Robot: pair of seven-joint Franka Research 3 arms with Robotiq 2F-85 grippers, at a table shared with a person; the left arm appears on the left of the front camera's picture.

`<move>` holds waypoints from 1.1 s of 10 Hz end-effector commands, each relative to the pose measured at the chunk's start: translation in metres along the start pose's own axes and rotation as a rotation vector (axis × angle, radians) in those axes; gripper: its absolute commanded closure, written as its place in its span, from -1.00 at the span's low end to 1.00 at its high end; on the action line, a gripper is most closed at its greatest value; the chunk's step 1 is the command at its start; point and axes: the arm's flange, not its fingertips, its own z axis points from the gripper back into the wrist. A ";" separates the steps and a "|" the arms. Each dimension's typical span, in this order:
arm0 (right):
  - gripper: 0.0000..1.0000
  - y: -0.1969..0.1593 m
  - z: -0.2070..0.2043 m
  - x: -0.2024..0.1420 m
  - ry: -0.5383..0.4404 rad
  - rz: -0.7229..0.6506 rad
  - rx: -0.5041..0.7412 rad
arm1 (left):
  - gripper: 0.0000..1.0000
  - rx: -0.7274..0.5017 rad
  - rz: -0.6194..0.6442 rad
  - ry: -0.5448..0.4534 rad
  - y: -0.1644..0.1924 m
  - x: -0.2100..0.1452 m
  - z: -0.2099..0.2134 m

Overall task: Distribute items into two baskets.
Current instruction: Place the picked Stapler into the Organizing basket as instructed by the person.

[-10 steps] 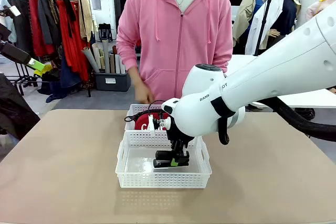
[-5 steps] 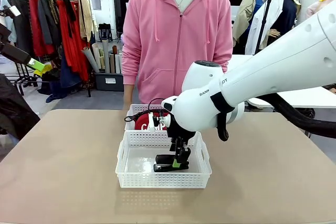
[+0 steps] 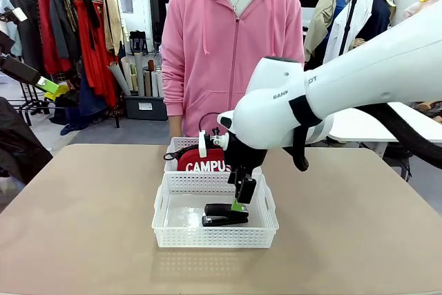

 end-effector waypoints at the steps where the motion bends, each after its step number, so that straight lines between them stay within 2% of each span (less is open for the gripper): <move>1: -1.00 0.009 0.015 -0.003 -0.022 -0.031 0.002 | -0.93 0.002 -0.002 -0.004 -0.001 0.001 0.000; 2: -1.00 0.000 0.000 0.000 0.000 0.000 0.000 | -0.93 0.002 -0.002 -0.004 -0.001 0.001 0.000; 11: -1.00 0.000 0.000 0.000 0.000 0.000 0.000 | -0.93 0.002 -0.002 -0.004 -0.001 0.001 0.000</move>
